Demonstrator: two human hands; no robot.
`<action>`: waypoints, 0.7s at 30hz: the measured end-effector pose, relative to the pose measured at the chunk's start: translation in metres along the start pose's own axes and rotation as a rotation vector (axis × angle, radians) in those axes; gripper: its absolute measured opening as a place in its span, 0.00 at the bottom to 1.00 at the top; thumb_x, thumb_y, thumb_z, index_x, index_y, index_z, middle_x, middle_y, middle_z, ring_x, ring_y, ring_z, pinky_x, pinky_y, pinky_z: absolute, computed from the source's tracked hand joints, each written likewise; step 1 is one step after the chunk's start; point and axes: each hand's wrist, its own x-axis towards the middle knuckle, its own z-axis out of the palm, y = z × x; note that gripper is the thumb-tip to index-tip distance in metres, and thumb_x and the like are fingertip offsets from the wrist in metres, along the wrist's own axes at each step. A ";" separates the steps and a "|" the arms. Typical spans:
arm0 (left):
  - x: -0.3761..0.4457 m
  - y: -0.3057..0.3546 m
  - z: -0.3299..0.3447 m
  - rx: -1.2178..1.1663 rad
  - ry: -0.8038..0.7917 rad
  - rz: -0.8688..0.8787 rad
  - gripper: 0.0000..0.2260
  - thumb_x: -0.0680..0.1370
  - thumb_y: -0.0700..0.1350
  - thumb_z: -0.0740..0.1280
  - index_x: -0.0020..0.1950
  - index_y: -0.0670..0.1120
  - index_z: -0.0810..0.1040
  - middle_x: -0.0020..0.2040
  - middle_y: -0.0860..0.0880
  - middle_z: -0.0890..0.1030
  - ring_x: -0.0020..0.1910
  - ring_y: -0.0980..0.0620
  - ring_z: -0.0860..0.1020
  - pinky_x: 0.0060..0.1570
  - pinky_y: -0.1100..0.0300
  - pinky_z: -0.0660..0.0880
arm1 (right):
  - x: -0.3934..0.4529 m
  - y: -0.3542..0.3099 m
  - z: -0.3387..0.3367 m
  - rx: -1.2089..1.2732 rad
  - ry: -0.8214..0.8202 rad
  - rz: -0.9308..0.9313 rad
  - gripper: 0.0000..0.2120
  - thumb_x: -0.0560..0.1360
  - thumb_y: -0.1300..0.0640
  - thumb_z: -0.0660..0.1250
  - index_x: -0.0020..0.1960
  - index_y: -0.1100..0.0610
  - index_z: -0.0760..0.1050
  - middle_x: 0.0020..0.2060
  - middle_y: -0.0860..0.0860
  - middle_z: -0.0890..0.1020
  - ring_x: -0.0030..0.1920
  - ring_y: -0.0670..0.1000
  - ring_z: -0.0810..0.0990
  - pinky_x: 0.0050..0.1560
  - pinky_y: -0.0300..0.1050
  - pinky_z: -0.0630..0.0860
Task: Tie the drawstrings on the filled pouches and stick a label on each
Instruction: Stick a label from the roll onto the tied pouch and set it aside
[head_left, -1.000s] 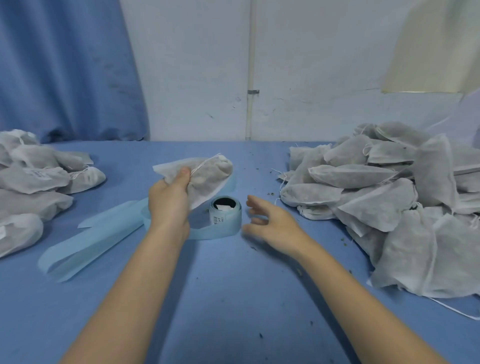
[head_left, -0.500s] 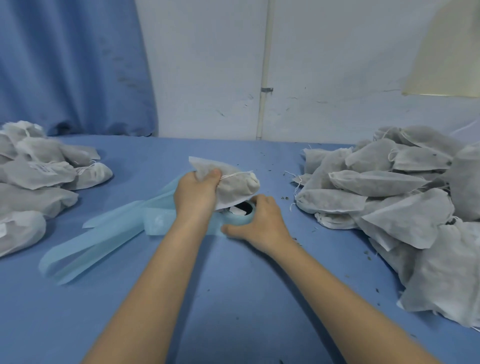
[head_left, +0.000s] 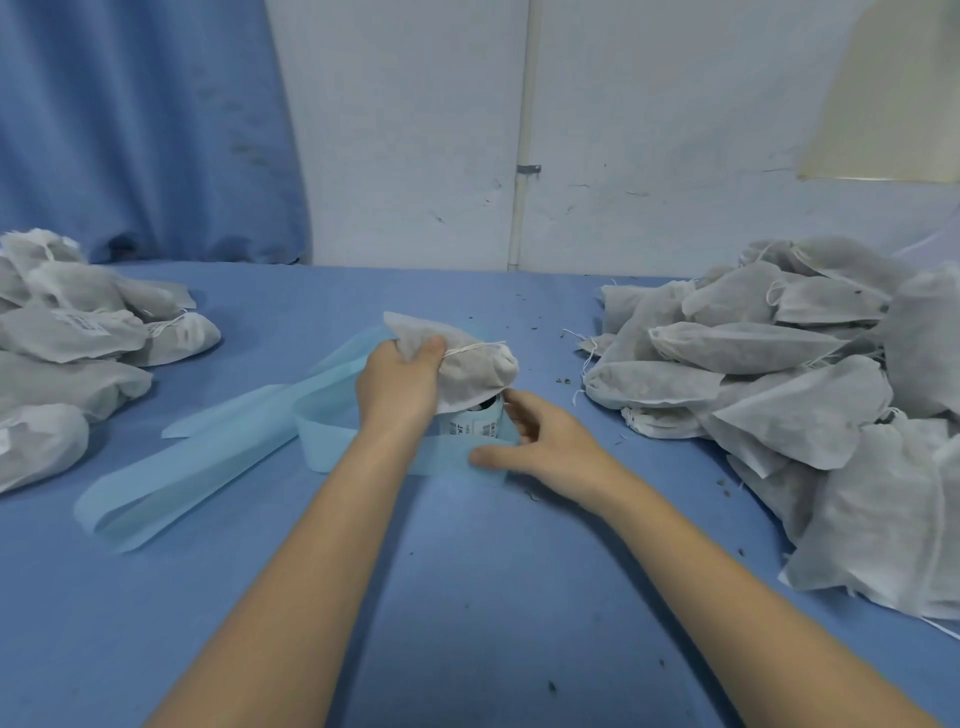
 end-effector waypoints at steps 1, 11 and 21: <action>-0.001 0.000 0.001 0.012 0.000 0.013 0.14 0.78 0.50 0.63 0.56 0.40 0.78 0.54 0.43 0.81 0.56 0.43 0.77 0.57 0.51 0.72 | -0.001 0.000 0.003 -0.024 0.029 -0.003 0.26 0.66 0.58 0.78 0.61 0.50 0.72 0.51 0.42 0.80 0.39 0.28 0.76 0.38 0.23 0.68; -0.004 0.001 0.004 0.056 -0.013 0.043 0.10 0.78 0.50 0.63 0.50 0.44 0.76 0.47 0.47 0.79 0.52 0.44 0.76 0.47 0.57 0.68 | 0.013 -0.018 0.049 -0.239 0.413 0.100 0.40 0.60 0.42 0.80 0.63 0.57 0.66 0.57 0.52 0.73 0.59 0.54 0.74 0.51 0.48 0.73; -0.005 -0.002 0.007 0.077 0.018 0.047 0.14 0.79 0.52 0.62 0.56 0.42 0.75 0.56 0.44 0.79 0.56 0.44 0.75 0.47 0.58 0.66 | -0.010 -0.001 0.006 0.091 0.142 0.097 0.35 0.69 0.64 0.74 0.72 0.58 0.65 0.54 0.47 0.80 0.49 0.45 0.82 0.60 0.45 0.76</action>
